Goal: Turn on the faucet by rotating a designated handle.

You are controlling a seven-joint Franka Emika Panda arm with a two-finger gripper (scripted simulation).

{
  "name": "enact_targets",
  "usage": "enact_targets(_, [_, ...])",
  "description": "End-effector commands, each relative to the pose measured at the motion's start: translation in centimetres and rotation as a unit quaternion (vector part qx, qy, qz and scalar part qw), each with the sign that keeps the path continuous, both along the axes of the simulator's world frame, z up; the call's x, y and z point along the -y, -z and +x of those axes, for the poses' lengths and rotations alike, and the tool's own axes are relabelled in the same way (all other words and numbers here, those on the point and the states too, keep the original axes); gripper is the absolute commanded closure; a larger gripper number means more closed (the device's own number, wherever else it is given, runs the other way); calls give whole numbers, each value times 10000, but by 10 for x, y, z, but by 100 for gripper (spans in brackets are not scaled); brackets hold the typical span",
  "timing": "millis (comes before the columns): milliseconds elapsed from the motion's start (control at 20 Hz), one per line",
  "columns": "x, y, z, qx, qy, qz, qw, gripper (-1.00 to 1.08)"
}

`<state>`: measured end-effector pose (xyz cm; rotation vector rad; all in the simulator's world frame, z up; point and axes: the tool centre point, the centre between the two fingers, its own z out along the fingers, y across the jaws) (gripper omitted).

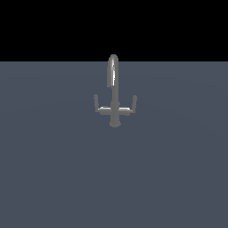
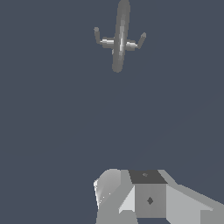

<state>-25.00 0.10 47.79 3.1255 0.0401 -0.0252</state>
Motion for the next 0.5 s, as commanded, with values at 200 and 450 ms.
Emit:
enact_targets(200, [4, -1, 3, 6, 51, 26, 10000, 108])
enact_targets(450, [12, -4, 9, 34, 219, 103, 9997, 108])
